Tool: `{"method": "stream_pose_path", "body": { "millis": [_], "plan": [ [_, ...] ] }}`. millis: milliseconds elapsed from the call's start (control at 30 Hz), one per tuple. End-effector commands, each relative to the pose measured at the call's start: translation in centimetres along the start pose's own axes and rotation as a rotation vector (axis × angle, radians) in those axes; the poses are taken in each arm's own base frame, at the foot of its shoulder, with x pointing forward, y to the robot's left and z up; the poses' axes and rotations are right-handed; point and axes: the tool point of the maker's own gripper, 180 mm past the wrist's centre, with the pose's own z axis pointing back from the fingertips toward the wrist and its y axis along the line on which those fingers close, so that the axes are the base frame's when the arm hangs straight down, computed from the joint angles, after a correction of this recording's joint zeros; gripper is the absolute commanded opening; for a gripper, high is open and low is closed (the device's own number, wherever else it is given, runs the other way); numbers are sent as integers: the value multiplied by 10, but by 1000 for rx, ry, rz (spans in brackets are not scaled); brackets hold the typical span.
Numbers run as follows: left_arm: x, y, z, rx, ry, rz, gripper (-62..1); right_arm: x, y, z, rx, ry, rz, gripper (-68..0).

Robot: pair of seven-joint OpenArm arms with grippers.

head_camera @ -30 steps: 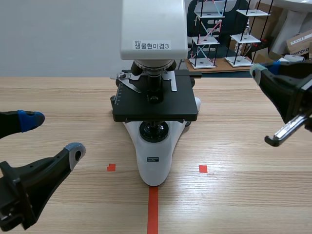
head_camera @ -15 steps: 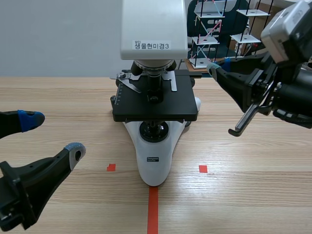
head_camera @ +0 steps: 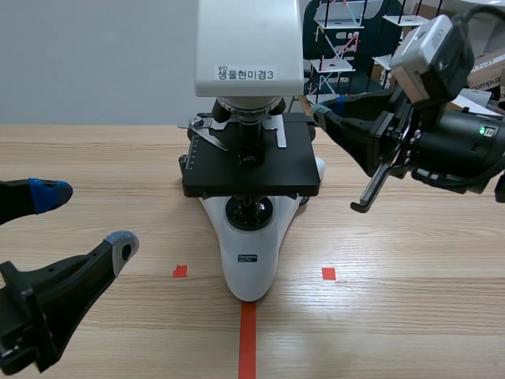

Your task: Point at the revolving nosepiece

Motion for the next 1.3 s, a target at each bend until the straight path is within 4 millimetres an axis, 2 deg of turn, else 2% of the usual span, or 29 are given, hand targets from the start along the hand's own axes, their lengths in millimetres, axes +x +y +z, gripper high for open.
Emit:
{"method": "stream_pose_path", "body": {
  "millis": [0,1267],
  "plan": [
    [7,0,0,1,-24,-2,-28,16,-6,-3,-9,-56,19,-676],
    [7,0,0,1,-24,-2,-28,16,-4,-6,-10,-62,19,-676]
  ]
}}
